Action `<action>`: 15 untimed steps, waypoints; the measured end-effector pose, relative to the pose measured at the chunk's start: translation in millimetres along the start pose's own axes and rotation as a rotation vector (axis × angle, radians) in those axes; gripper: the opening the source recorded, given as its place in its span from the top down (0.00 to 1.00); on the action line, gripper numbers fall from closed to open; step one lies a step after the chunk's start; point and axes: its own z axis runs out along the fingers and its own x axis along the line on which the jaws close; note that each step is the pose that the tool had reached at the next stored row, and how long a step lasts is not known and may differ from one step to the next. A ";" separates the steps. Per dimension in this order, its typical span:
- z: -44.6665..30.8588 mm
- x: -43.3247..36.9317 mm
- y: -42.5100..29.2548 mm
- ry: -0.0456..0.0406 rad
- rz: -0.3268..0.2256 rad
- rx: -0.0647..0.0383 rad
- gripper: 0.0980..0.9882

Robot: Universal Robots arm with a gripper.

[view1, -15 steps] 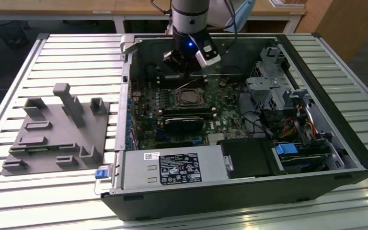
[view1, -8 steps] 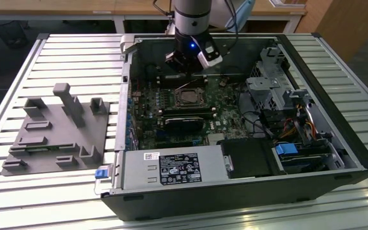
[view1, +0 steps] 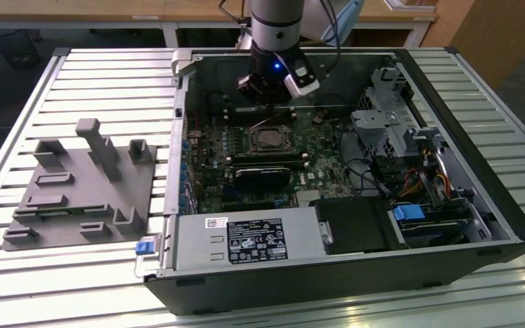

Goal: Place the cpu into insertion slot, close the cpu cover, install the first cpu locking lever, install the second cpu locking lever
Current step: 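Install the first cpu locking lever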

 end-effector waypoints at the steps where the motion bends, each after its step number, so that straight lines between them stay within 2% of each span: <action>1: 0.3 -0.6 0.1 0.0002 0.000 0.000 0.99; 4: 2.0 -2.8 0.6 0.0007 0.000 0.000 0.99; 6: 6.6 -9.0 1.0 0.0039 0.000 0.000 0.99; 8: 9.8 -11.3 1.2 0.0062 0.001 0.000 0.99; 15: 19.7 -15.0 0.6 0.0123 0.001 0.000 0.99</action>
